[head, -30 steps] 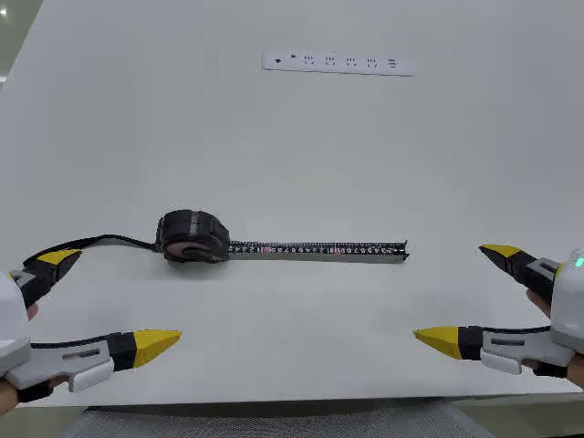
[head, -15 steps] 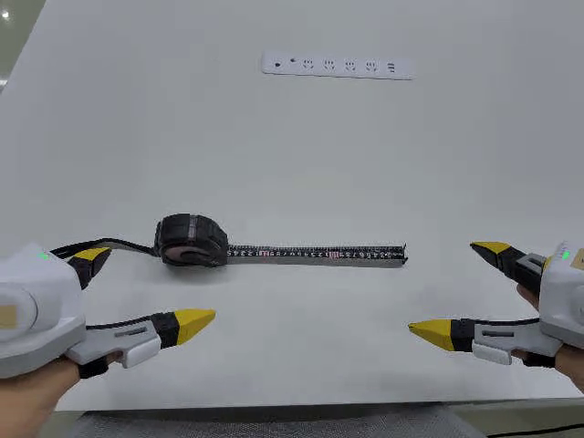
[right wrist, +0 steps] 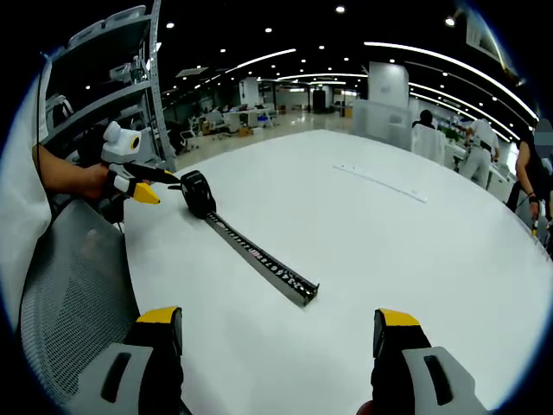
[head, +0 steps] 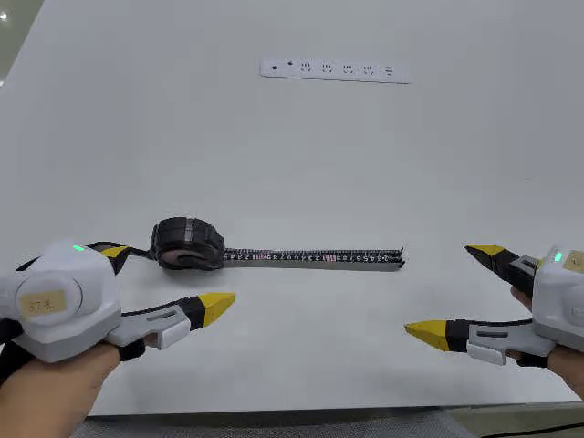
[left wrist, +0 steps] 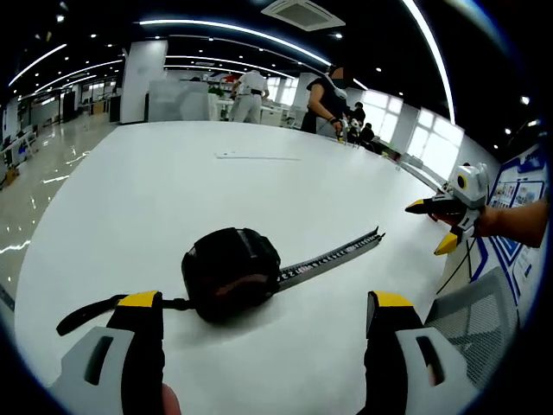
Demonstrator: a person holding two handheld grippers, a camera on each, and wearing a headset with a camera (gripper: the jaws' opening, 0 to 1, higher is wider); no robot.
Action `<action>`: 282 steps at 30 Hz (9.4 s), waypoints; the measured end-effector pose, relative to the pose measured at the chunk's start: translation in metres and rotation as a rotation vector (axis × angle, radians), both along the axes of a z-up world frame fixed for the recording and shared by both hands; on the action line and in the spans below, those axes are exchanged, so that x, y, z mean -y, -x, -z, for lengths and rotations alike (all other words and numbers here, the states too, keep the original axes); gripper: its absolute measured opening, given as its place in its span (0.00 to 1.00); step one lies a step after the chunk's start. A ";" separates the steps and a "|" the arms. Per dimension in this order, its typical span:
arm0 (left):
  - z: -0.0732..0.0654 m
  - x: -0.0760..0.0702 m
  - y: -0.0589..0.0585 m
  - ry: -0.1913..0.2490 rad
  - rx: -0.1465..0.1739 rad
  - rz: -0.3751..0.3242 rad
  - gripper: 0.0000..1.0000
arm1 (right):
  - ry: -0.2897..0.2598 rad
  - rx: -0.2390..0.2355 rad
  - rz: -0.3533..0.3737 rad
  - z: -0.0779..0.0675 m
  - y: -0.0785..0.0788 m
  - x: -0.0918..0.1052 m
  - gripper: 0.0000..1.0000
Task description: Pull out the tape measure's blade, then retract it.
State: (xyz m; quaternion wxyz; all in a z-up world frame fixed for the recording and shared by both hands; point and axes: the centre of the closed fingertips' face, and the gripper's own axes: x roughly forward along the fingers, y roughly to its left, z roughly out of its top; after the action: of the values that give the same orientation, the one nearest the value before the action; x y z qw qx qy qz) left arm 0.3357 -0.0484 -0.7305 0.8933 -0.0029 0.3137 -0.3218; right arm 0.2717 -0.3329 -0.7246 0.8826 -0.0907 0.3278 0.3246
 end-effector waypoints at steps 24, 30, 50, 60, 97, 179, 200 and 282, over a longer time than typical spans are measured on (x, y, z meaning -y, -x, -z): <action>0.008 0.019 -0.016 0.038 -0.016 -0.057 0.94 | -0.004 -0.014 -0.013 0.004 -0.006 0.000 0.89; 0.009 0.017 -0.019 0.022 -0.007 -0.097 0.92 | 0.018 -0.022 -0.051 0.009 -0.011 0.004 0.82; 0.015 0.011 -0.034 -0.013 0.008 -0.255 0.79 | 0.106 -0.068 -0.219 0.036 -0.043 0.004 0.59; 0.021 0.006 -0.041 -0.041 0.003 -0.298 0.71 | 0.156 -0.083 -0.306 0.048 -0.048 0.002 0.46; 0.027 -0.006 -0.049 -0.060 -0.013 -0.387 0.60 | 0.202 -0.094 -0.474 0.065 -0.056 -0.014 0.21; 0.029 -0.006 -0.049 -0.039 -0.052 -0.387 0.56 | 0.143 -0.066 -0.556 0.064 -0.068 -0.081 0.12; 0.029 -0.007 -0.049 -0.033 -0.058 -0.388 0.56 | 0.103 -0.049 -0.584 0.069 -0.078 -0.116 0.12; 0.029 -0.008 -0.049 0.012 -0.074 -0.372 0.59 | -0.060 -0.028 -0.571 0.064 -0.095 -0.240 0.18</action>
State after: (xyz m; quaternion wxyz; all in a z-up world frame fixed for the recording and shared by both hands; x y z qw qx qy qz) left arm 0.3847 -0.0404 -0.7597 0.9252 -0.0780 0.3386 -0.1526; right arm 0.3669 -0.0928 -0.7891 0.7532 -0.1487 0.2913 0.5708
